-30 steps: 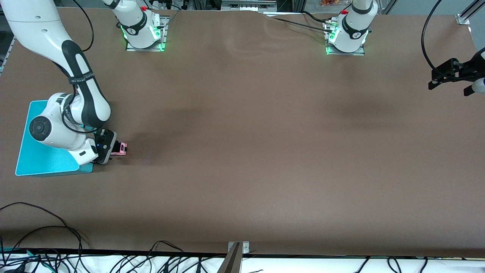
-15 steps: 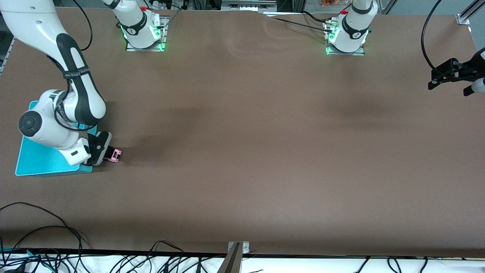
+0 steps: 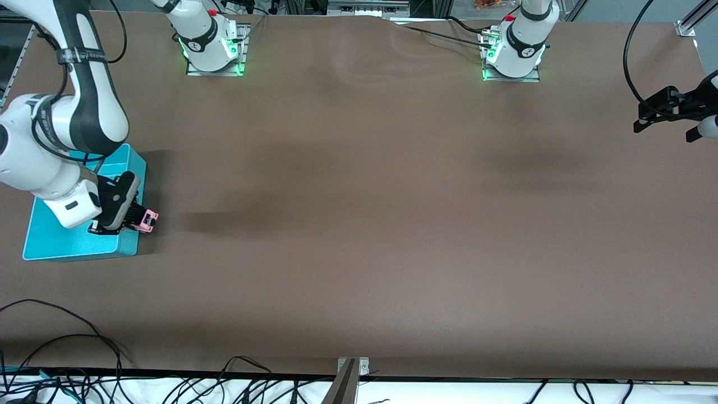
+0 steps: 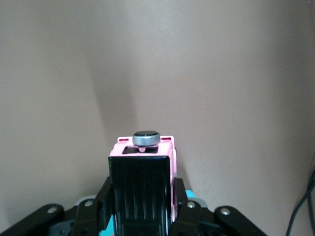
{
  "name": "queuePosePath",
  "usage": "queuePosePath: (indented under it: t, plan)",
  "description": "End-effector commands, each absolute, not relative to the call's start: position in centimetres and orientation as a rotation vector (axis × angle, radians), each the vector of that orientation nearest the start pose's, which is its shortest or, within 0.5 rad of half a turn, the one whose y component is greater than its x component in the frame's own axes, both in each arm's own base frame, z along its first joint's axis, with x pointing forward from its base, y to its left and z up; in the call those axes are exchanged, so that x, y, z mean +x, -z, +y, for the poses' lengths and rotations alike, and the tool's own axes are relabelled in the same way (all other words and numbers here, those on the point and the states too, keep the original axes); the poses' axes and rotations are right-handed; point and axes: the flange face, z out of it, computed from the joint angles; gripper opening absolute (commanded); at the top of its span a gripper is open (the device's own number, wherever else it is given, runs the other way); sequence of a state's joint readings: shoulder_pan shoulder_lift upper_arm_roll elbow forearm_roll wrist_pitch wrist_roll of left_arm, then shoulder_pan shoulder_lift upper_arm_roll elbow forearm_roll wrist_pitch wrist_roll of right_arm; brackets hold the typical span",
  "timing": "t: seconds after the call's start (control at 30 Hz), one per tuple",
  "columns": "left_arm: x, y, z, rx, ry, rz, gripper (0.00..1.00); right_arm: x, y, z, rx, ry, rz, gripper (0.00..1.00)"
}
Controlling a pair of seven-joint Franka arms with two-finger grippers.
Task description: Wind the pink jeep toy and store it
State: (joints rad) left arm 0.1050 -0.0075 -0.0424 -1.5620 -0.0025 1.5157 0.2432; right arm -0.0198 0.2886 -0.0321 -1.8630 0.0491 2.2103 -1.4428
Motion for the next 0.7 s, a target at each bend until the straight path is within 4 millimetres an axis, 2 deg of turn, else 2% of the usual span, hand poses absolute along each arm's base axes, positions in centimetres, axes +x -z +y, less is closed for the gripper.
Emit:
queuePosePath:
  t: [0.0, 0.27, 0.47, 0.67]
  plan:
    - [54.7, -63.4, 3.2, -3.152, -0.063, 0.273, 1.00, 61.9, -37.4, -6.5, -2.486, 0.040, -1.963, 0.16]
    - [54.7, -63.5, 3.2, -3.152, -0.061, 0.273, 1.00, 60.6, -36.2, -10.6, -2.477, -0.011, -1.958, 0.15]
    - [54.7, -63.4, 3.3, -3.153, -0.063, 0.271, 1.00, 58.4, -33.4, -14.0, -2.463, -0.077, -1.904, 0.15]
    - [54.6, -63.6, 3.1, -3.152, -0.059, 0.275, 1.00, 57.5, -32.6, -14.3, -2.404, -0.123, -1.911, 0.15]
